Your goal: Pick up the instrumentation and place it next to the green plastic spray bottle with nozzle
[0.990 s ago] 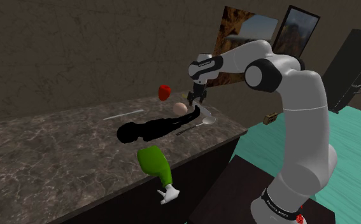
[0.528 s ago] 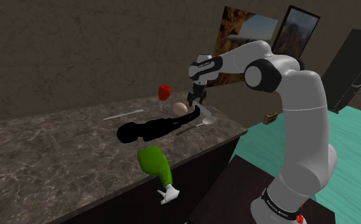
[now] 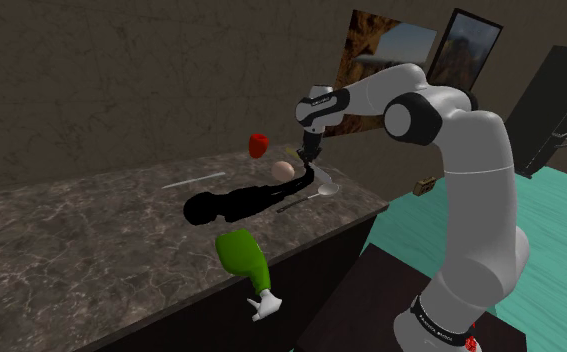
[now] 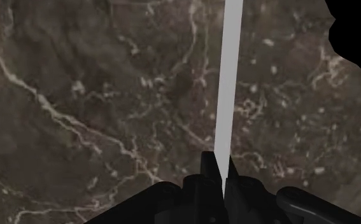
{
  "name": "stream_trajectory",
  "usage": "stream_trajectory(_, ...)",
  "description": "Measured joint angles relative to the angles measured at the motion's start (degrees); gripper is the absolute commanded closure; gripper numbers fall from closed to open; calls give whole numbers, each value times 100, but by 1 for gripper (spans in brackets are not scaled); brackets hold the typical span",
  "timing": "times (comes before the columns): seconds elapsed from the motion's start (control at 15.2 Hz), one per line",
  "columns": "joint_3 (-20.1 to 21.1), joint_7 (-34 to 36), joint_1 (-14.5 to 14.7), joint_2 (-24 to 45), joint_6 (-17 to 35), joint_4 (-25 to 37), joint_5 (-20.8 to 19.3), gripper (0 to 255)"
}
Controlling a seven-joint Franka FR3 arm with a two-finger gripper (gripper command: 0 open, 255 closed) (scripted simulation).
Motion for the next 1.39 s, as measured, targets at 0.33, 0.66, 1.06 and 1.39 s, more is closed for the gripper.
stream_trajectory(0.33,-13,14,7,-77,-127,54,-22,255)
stream_trajectory(0.66,-35,37,9,-191,-434,251,-60,255)
stream_trajectory(1.06,-60,72,17,-342,-831,503,-109,255)
stream_trajectory(1.39,-77,90,10,-430,-1163,751,-138,255)
